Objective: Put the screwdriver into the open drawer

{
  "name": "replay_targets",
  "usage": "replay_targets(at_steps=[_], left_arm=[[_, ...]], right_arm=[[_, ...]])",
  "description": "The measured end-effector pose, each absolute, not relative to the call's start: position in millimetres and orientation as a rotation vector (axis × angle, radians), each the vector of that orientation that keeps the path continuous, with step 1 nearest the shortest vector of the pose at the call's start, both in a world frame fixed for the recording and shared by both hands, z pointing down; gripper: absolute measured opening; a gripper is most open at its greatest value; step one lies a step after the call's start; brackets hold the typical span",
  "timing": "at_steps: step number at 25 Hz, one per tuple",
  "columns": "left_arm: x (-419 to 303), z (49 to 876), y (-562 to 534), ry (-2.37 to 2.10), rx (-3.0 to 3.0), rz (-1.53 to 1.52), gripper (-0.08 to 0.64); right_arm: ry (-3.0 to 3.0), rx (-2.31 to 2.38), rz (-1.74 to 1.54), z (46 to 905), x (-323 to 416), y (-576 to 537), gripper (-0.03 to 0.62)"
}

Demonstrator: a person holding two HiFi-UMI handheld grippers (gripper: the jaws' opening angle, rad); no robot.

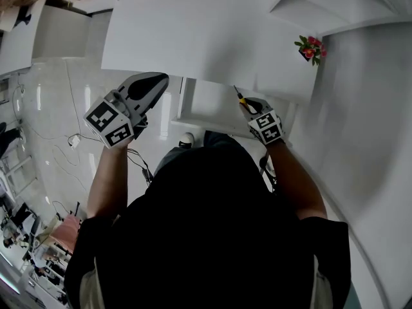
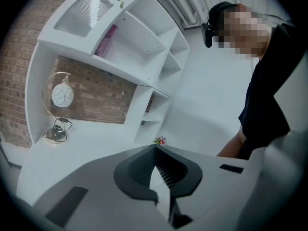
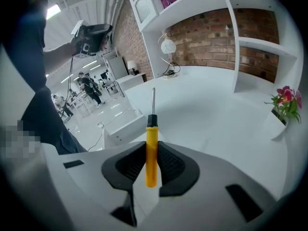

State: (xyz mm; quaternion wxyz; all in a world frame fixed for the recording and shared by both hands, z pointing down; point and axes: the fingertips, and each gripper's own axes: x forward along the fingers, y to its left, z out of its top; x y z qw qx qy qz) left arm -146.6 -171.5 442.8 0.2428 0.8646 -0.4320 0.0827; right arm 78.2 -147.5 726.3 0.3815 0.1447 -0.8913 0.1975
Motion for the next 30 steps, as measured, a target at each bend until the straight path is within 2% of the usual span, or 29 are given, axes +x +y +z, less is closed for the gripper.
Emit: replay_targets(at_steps=[30], left_arm=[[-171, 491, -157, -1.195, 2.239, 0.203, 0.015]], right_arm=[[-2.089, 0.164, 0.378, 824, 82, -120, 0.081]])
